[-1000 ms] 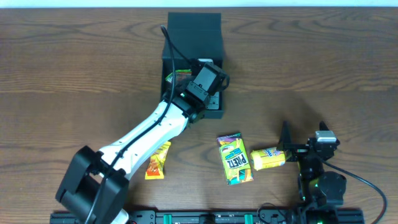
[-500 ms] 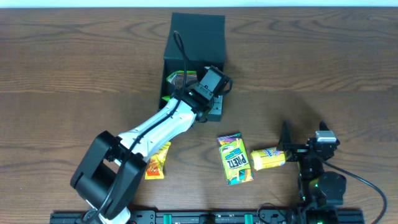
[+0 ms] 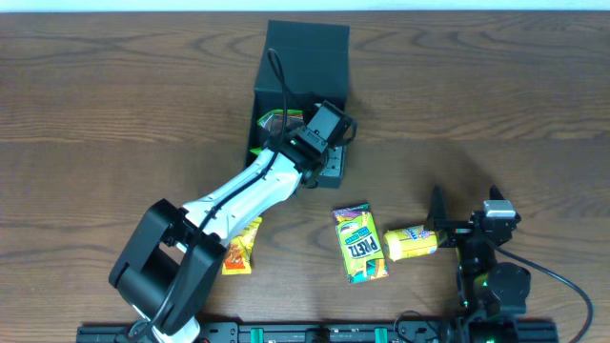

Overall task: Pack container
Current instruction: 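Lift the red can into the box beside the Haribo bag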

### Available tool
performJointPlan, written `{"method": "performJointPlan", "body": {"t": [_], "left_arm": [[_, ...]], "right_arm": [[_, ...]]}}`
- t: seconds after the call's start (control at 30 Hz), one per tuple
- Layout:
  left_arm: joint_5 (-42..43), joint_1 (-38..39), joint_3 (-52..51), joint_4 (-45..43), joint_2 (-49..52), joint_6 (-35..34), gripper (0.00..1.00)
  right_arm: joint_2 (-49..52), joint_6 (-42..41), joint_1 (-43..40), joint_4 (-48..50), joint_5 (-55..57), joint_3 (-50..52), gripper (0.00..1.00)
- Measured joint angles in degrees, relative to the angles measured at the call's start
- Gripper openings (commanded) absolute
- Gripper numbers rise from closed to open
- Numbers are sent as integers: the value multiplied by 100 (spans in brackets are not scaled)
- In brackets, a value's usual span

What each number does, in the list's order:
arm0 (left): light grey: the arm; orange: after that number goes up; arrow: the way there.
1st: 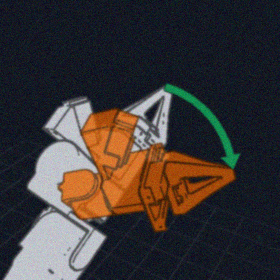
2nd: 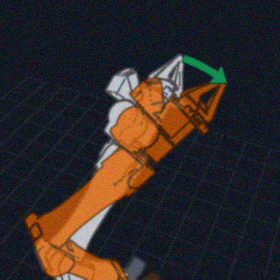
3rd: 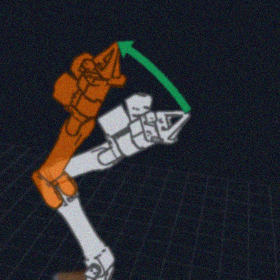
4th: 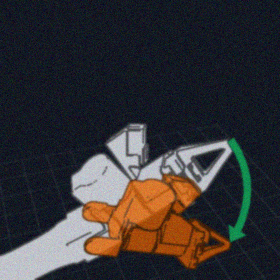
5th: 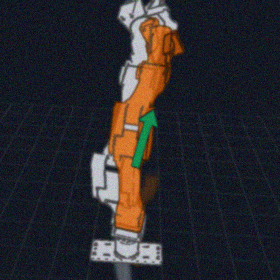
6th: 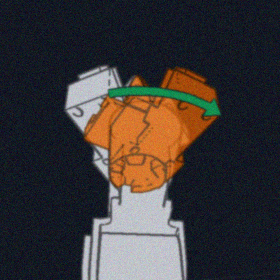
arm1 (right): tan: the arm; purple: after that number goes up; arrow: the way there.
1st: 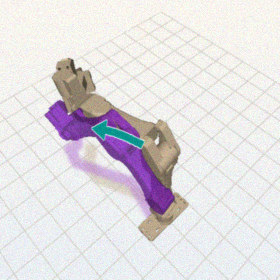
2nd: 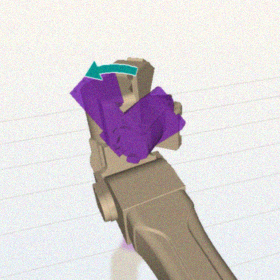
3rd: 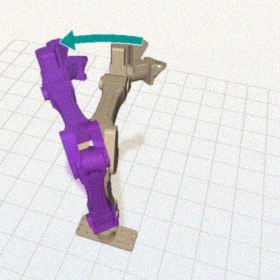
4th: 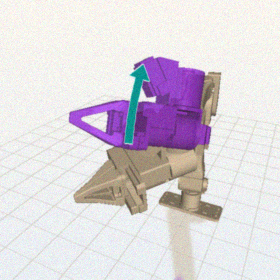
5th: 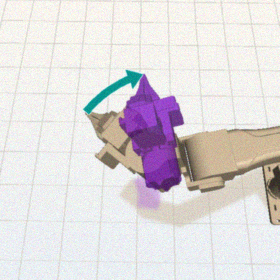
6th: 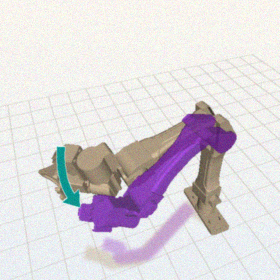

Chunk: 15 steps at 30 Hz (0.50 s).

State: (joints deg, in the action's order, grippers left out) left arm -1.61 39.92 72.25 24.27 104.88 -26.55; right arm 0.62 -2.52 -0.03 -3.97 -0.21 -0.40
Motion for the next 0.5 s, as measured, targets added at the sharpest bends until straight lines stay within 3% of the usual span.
{"method": "performJointPlan", "body": {"t": [0.23, 0.33, 0.47, 0.5], "left_arm": [[-66, 4, 647, 590, -144, 295, 68], [-142, 4, 859, 662, -284, 435, 49], [-361, 4, 922, 763, -396, 549, 6], [-396, 4, 922, 807, -393, 546, 6]], "right_arm": [[0, 0, 0, 0, 0, 0, 99], [0, 0, 0, 0, 0, 0, 99], [0, 0, 0, 0, 0, 0, 99], [0, -2, 0, 0, 0, 0, 99]]}}
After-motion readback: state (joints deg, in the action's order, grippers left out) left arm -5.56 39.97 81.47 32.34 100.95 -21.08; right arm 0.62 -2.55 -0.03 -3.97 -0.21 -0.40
